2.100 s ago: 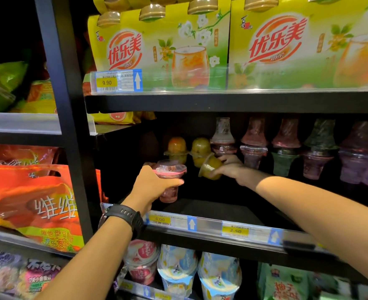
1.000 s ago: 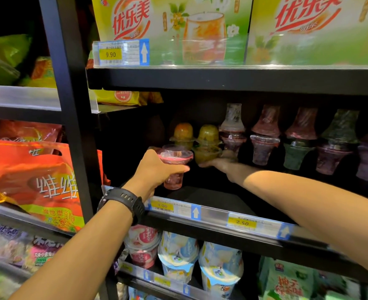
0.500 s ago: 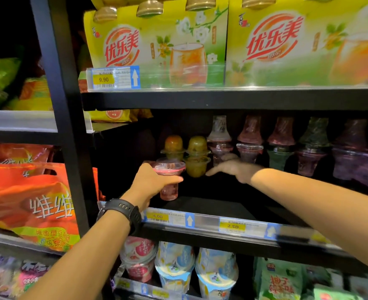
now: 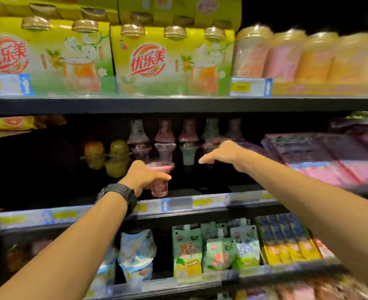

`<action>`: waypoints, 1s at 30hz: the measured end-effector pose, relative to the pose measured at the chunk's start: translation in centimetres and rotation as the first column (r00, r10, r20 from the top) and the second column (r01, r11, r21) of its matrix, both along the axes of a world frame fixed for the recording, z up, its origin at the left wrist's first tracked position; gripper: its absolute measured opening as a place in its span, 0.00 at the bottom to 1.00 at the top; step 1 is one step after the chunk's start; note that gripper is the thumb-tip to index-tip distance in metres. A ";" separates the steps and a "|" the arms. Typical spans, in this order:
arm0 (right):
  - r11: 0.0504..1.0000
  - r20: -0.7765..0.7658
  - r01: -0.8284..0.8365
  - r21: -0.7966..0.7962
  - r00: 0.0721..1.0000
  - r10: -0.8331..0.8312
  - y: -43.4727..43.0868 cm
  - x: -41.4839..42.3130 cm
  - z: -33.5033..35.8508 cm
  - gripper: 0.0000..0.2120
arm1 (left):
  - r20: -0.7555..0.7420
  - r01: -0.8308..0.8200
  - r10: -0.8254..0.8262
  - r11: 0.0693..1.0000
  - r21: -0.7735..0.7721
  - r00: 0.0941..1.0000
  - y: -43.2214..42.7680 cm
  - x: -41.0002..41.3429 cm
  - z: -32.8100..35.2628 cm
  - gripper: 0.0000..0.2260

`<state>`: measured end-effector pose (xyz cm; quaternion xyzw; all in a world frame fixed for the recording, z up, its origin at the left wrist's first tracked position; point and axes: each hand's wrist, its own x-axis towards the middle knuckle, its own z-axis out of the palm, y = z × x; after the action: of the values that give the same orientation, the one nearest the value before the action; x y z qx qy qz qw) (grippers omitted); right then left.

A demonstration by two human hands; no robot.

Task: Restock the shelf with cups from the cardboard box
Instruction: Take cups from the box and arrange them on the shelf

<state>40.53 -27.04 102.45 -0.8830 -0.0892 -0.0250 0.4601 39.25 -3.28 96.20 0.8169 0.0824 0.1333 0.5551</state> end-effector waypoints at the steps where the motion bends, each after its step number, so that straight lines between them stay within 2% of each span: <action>1: 1.000 0.023 0.007 0.006 1.000 -0.007 -1.6 0.0 0.0 0.14 | -0.010 0.013 -0.013 1.000 -0.006 1.000 -1.7 0.7 0.0 0.21; 2: 1.000 0.046 0.014 0.010 0.999 -0.014 -3.3 0.2 -0.1 0.15 | -0.023 0.012 -0.012 1.000 -0.007 1.000 -3.3 1.4 0.0 0.19; 5: 0.999 0.131 0.052 -0.016 0.990 -0.050 -7.4 1.5 -1.0 0.33 | -0.027 0.032 -0.033 0.999 -0.028 0.999 -8.2 3.8 -0.4 0.19; 6: 0.997 0.135 0.068 -0.045 0.989 -0.062 -8.7 2.1 -1.2 0.33 | -0.036 0.045 -0.046 0.999 -0.024 0.998 -10.0 4.4 -0.3 0.24; 7: 0.994 0.127 0.082 -0.070 0.989 -0.073 -10.0 2.8 -1.4 0.25 | -0.051 0.054 -0.055 0.998 -0.019 0.997 -11.6 5.3 -0.2 0.29; 8: 0.993 0.110 0.085 -0.085 0.991 -0.076 -11.2 3.2 -1.8 0.18 | -0.066 0.055 -0.056 0.998 -0.014 0.996 -13.4 6.0 0.0 0.29; 10: 0.993 0.070 0.081 -0.082 0.995 -0.075 -12.9 4.1 -2.6 0.20 | -0.060 0.051 -0.050 0.998 0.022 0.997 -16.4 8.0 0.2 0.19; 11: 0.992 0.075 0.078 -0.095 0.995 -0.071 -13.4 4.7 -3.0 0.19 | -0.045 0.041 -0.039 0.997 0.057 0.998 -17.7 9.1 0.4 0.18; 13: 0.989 0.119 0.072 -0.130 0.991 -0.057 -14.1 6.2 -3.9 0.15 | -0.018 0.027 -0.024 0.988 0.151 1.000 -19.9 10.3 0.9 0.22; 17: 0.967 0.130 0.077 -0.242 0.990 -0.046 -14.7 7.1 -4.8 0.19 | -0.055 0.002 0.014 0.959 0.283 0.998 -22.0 12.0 0.8 0.25; 20: 0.988 0.123 0.053 -0.145 0.992 -0.035 -14.2 7.6 -5.0 0.16 | 0.001 -0.078 0.084 0.925 0.373 0.997 -22.7 12.6 0.6 0.25; 23: 0.998 0.051 0.034 0.047 0.998 -0.037 -13.4 8.2 -5.4 0.17 | -0.041 0.022 -0.003 0.887 0.461 0.999 -22.4 14.5 0.0 0.36; 24: 0.988 0.022 0.043 0.148 0.999 -0.047 -13.1 8.3 -5.4 0.19 | -0.042 0.014 0.005 0.903 0.430 0.999 -22.4 14.6 0.1 0.35; 26: 0.964 0.028 0.066 0.257 0.997 -0.076 -12.5 8.7 -5.1 0.24 | -0.028 -0.020 0.036 0.898 0.439 0.999 -22.5 14.9 0.6 0.24; 27: 0.964 0.044 0.076 0.253 0.995 -0.090 -12.3 9.0 -4.9 0.26 | -0.020 -0.025 0.038 0.892 0.452 0.999 -22.5 15.3 0.6 0.20; 30: 0.975 0.102 0.118 0.187 0.985 -0.139 -11.6 9.8 -4.2 0.27 | -0.003 -0.020 0.026 0.857 0.514 1.000 -23.0 16.2 0.8 0.19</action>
<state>50.28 -38.62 98.30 -0.8388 -0.0554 -0.1131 0.5296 55.42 -26.26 96.96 0.9350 0.0564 0.1529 0.3151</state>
